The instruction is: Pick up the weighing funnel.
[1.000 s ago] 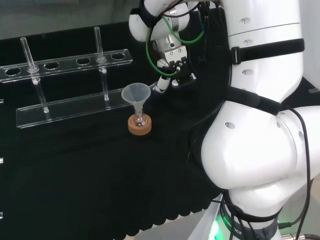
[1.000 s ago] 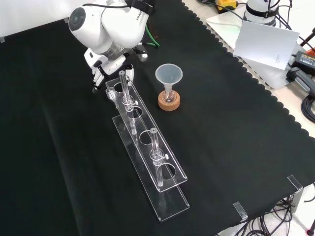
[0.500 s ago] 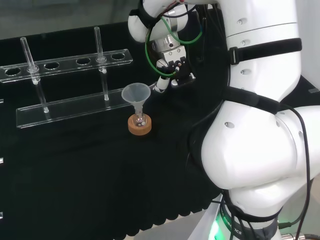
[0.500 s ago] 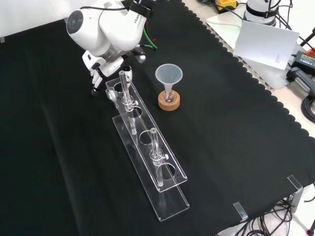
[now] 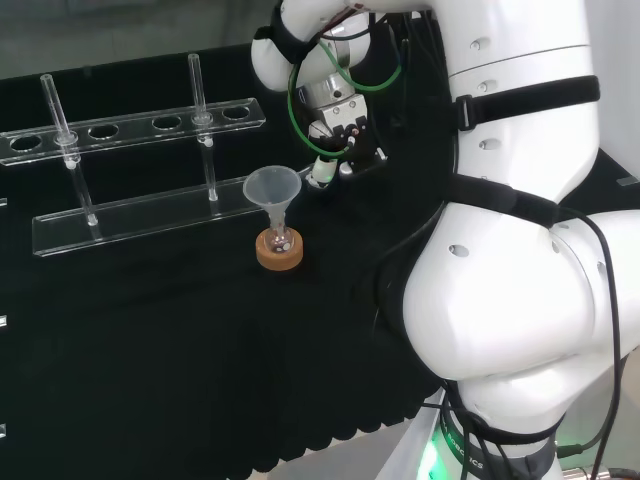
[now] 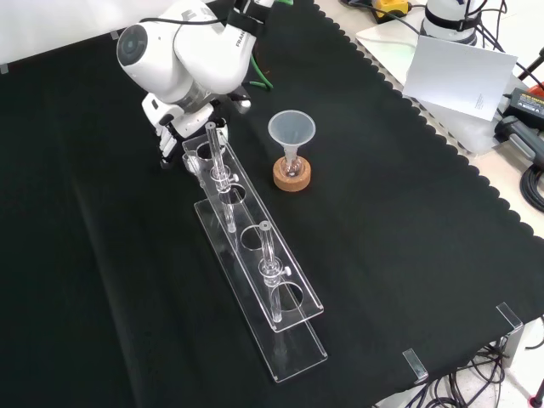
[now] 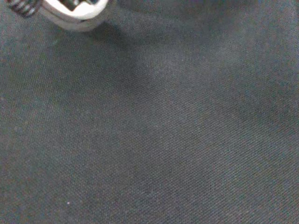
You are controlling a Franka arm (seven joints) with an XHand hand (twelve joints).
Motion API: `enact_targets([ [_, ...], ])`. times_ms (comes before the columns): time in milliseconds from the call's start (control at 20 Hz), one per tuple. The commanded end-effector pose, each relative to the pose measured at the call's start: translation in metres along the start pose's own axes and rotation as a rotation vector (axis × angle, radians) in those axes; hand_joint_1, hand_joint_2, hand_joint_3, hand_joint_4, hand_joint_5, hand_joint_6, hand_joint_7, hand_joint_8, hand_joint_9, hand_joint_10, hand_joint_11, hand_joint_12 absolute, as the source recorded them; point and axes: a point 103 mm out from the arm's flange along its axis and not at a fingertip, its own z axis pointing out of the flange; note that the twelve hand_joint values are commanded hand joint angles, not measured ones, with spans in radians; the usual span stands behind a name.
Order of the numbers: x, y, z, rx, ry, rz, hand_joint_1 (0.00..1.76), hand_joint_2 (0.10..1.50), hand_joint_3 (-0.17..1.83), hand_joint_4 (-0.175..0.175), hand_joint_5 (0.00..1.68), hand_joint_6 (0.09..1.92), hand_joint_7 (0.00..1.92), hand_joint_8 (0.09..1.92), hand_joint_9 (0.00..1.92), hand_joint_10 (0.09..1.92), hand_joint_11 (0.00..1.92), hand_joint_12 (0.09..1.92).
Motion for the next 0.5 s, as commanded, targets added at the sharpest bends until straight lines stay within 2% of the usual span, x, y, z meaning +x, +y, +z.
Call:
enact_targets([
  [50,-0.0035,0.0015,0.0015,0.002,-0.001,-0.005,0.9,0.68,0.49,0.005,0.64,0.64,0.45,0.72,0.72,0.56,0.57,1.23],
  [500,-0.0024,0.0018,0.0023,-0.014,-0.002,-0.012,0.93,0.68,0.51,0.03,0.75,0.69,0.46,0.73,0.74,0.55,0.61,1.2],
])
